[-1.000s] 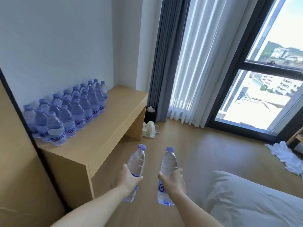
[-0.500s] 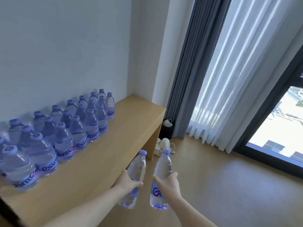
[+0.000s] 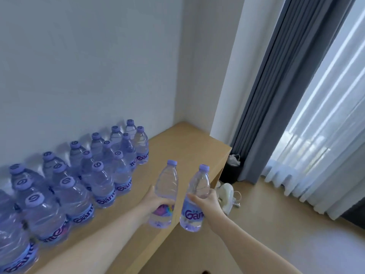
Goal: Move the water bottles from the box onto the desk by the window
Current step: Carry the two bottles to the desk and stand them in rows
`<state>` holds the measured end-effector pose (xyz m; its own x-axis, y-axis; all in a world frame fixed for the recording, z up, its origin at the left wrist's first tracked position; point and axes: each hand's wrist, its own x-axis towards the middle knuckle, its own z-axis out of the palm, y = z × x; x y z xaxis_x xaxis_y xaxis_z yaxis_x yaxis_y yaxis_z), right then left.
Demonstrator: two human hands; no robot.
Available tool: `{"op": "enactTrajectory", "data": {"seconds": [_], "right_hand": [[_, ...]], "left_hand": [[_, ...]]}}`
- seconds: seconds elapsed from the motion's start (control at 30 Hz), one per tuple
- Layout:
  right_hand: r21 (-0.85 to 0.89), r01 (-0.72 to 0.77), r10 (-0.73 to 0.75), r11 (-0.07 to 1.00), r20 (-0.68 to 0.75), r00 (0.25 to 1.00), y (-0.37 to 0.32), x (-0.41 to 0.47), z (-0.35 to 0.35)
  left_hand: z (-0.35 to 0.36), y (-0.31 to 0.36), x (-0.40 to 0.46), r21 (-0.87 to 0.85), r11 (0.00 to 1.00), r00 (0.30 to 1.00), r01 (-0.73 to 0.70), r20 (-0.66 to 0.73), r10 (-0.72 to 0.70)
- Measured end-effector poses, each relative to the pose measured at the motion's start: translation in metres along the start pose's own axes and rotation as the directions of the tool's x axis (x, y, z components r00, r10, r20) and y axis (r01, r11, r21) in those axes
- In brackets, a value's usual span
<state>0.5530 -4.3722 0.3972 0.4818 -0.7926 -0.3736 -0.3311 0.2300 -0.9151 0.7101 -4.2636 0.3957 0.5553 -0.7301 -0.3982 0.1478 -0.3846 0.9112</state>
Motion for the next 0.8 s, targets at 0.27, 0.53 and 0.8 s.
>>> {"op": "enactTrajectory", "data": {"seconds": [0.27, 0.53, 0.8], "right_hand": [[-0.281, 0.163, -0.036, 0.946, 0.408, 0.912, -0.042, 0.141, 0.001], [-0.349, 0.289, -0.021, 0.891, 0.606, 0.795, -0.056, 0.209, 0.029], [-0.293, 0.376, -0.099, 0.879, 0.66, 0.745, -0.064, 0.216, 0.071]], "left_hand": [[0.014, 0.01, 0.093, -0.119, 0.99, 0.947, -0.079, -0.318, 0.038], [0.027, 0.002, 0.114, -0.154, 0.969, 0.765, -0.195, -0.642, 0.052], [0.015, -0.028, 0.139, -0.114, 0.974, 0.644, -0.196, -0.764, 0.04]]}}
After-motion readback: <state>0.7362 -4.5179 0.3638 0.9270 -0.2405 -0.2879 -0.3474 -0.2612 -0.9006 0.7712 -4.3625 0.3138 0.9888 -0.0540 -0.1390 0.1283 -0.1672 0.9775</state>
